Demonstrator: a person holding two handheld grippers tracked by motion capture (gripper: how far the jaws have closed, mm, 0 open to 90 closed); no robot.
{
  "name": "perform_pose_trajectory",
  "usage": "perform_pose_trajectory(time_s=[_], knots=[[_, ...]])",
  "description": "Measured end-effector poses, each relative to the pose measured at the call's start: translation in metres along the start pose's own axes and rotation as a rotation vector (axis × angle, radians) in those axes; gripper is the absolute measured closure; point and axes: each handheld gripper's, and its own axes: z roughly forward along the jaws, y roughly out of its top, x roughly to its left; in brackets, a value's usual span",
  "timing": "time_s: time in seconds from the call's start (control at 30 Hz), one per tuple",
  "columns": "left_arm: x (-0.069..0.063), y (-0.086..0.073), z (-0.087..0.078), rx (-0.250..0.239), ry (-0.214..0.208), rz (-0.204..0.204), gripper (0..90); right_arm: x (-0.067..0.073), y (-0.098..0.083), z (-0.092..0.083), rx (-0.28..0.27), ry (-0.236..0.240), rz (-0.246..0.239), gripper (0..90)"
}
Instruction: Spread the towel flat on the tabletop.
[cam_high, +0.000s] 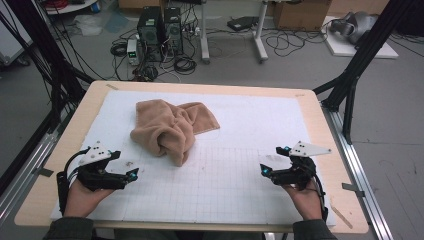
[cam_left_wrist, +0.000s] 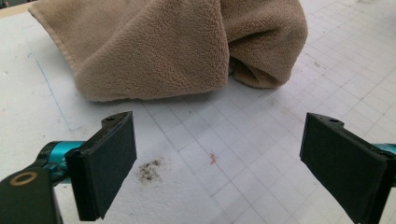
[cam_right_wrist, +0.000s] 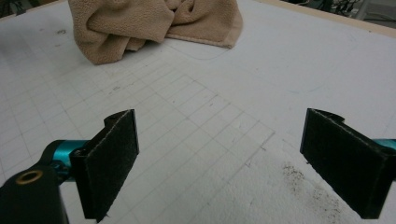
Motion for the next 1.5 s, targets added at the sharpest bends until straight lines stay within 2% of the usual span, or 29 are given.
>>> perform_pose_trajectory(time_s=[0.63,0.83,0.97,1.1,1.23,1.5], knots=[[0.001,0.002,0.001,-0.004,-0.021,-0.009,12.2,-0.002,-0.005,-0.008,-0.007,-0.007,0.011,10.6],[0.000,0.004,0.002,-0.015,-0.039,-0.016,13.6,-0.001,-0.011,-0.006,-0.005,-0.013,0.021,10.6],[-0.002,0.012,0.005,-0.034,-0.062,-0.029,15.2,0.002,-0.014,-0.003,-0.001,-0.010,0.017,10.6],[-0.001,0.027,0.011,-0.051,-0.072,-0.022,17.3,0.005,-0.012,-0.003,0.002,-0.010,0.000,10.6],[0.002,0.042,0.022,-0.060,-0.087,-0.031,20.1,0.005,-0.009,-0.003,0.000,-0.010,-0.007,10.6],[0.009,0.064,0.058,0.014,-0.077,-0.031,23.6,0.004,-0.006,0.000,0.005,-0.001,-0.019,10.6]])
